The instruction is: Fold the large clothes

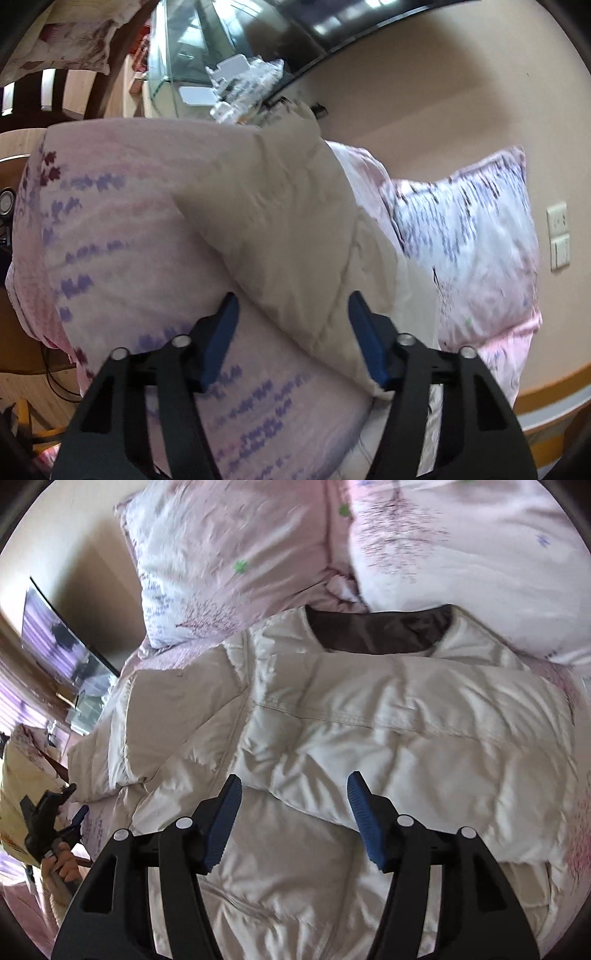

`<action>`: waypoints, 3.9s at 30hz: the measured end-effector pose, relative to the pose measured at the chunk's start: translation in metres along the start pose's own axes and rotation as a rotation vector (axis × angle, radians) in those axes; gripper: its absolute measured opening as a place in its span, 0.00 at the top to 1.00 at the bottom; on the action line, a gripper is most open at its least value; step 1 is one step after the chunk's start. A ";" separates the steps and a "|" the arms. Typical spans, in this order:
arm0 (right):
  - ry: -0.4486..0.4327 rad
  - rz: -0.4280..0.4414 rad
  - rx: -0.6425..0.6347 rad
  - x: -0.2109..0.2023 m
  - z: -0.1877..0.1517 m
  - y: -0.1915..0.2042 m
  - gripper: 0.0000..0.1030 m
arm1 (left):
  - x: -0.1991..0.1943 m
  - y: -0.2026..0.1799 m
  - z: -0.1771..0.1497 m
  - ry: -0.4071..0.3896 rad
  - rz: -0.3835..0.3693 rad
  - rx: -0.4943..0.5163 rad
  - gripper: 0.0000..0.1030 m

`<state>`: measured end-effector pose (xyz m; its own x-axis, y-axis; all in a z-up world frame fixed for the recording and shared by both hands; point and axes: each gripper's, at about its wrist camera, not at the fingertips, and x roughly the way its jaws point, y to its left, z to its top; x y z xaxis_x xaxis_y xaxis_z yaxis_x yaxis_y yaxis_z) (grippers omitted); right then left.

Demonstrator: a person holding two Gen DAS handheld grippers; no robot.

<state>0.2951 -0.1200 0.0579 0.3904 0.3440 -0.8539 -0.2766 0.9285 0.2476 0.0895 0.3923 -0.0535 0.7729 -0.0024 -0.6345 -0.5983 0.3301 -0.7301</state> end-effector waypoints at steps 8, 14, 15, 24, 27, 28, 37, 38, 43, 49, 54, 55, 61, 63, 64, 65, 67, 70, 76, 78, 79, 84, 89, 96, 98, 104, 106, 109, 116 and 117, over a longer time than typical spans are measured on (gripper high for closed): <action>-0.053 -0.056 0.030 -0.041 -0.020 -0.039 0.38 | 0.014 -0.003 0.022 0.003 0.047 0.006 0.92; -0.119 -0.105 0.061 -0.071 -0.030 -0.067 0.38 | -0.013 -0.060 0.024 -0.053 -0.037 0.146 0.95; -0.125 -0.105 0.071 -0.075 -0.032 -0.071 0.38 | -0.019 -0.075 0.022 -0.060 -0.059 0.181 0.95; -0.167 -0.142 0.144 -0.095 -0.047 -0.109 0.36 | -0.051 -0.222 -0.045 -0.045 -0.290 0.535 0.95; -0.180 -0.146 0.161 -0.102 -0.052 -0.119 0.36 | -0.050 -0.268 -0.087 0.011 -0.373 0.651 0.95; -0.186 -0.145 0.170 -0.105 -0.054 -0.123 0.36 | -0.049 -0.280 -0.100 0.032 -0.394 0.684 0.95; -0.226 -0.159 0.270 -0.123 -0.070 -0.156 0.36 | 0.003 -0.345 -0.251 0.320 -0.493 0.942 0.95; -0.228 -0.162 0.279 -0.124 -0.071 -0.160 0.36 | 0.011 -0.346 -0.267 0.349 -0.485 0.968 0.95; -0.224 -0.150 0.308 -0.120 -0.071 -0.170 0.36 | 0.056 -0.345 -0.339 0.458 -0.377 1.086 0.95; -0.206 -0.099 0.325 -0.109 -0.064 -0.171 0.36 | 0.093 -0.329 -0.384 0.548 -0.242 1.191 0.71; -0.180 -0.016 0.332 -0.099 -0.058 -0.166 0.36 | 0.070 -0.314 -0.365 0.674 -0.370 1.135 0.21; -0.170 0.015 0.335 -0.096 -0.057 -0.164 0.36 | 0.062 -0.311 -0.357 0.678 -0.399 1.121 0.19; -0.067 0.158 0.319 -0.060 -0.051 -0.143 0.36 | 0.016 -0.281 -0.289 0.424 -0.474 1.112 0.15; -0.022 0.186 0.319 -0.043 -0.048 -0.137 0.37 | 0.010 -0.264 -0.264 0.331 -0.381 1.135 0.13; -0.002 0.186 0.322 -0.034 -0.047 -0.135 0.39 | 0.008 -0.259 -0.257 0.312 -0.349 1.130 0.12; 0.016 0.190 0.321 -0.026 -0.045 -0.132 0.40 | 0.008 -0.251 -0.246 0.300 -0.309 1.115 0.11; 0.055 0.205 0.321 -0.011 -0.044 -0.127 0.66 | 0.014 -0.237 -0.223 0.310 -0.225 1.073 0.08; 0.051 0.221 0.326 -0.003 -0.044 -0.122 0.87 | 0.017 -0.218 -0.199 0.275 -0.111 1.044 0.04; -0.057 0.168 0.397 -0.022 -0.046 -0.144 0.89 | 0.001 -0.184 -0.159 0.220 -0.056 1.004 0.02; -0.004 0.129 0.417 -0.005 -0.049 -0.147 0.89 | 0.006 -0.177 -0.152 0.233 -0.047 0.979 0.02; 0.020 0.114 0.419 0.004 -0.050 -0.147 0.87 | 0.009 -0.173 -0.149 0.229 -0.055 0.966 0.02; 0.006 0.081 0.387 -0.011 -0.056 -0.143 0.70 | -0.002 -0.162 -0.151 0.163 -0.071 1.049 0.02; -0.184 0.057 0.282 -0.077 -0.086 -0.151 0.46 | -0.003 -0.145 -0.148 0.275 -0.030 1.064 0.02; -0.230 -0.057 0.283 -0.139 -0.158 -0.193 0.28 | -0.008 -0.110 -0.134 0.394 -0.093 0.945 0.02; -0.196 0.008 0.397 -0.146 -0.185 -0.224 0.28 | -0.009 -0.101 -0.132 0.427 -0.119 0.911 0.02; -0.109 0.126 0.632 -0.139 -0.250 -0.273 0.28 | -0.009 -0.080 -0.134 0.509 -0.152 0.843 0.08; -0.105 0.134 0.662 -0.137 -0.263 -0.278 0.28 | -0.006 -0.073 -0.137 0.540 -0.161 0.814 0.18; -0.103 0.158 0.699 -0.133 -0.278 -0.289 0.28 | -0.002 -0.064 -0.144 0.588 -0.161 0.788 0.30; -0.086 0.371 0.720 -0.122 -0.297 -0.302 0.28 | -0.005 -0.051 -0.153 0.649 -0.238 0.718 0.37; -0.078 0.411 0.712 -0.119 -0.298 -0.301 0.28 | -0.007 -0.049 -0.155 0.656 -0.250 0.710 0.37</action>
<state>0.0702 -0.4819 -0.0517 0.4461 0.6601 -0.6043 0.2022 0.5835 0.7866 0.0811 0.2301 -0.0526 0.4617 -0.5992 -0.6541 -0.0041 0.7359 -0.6771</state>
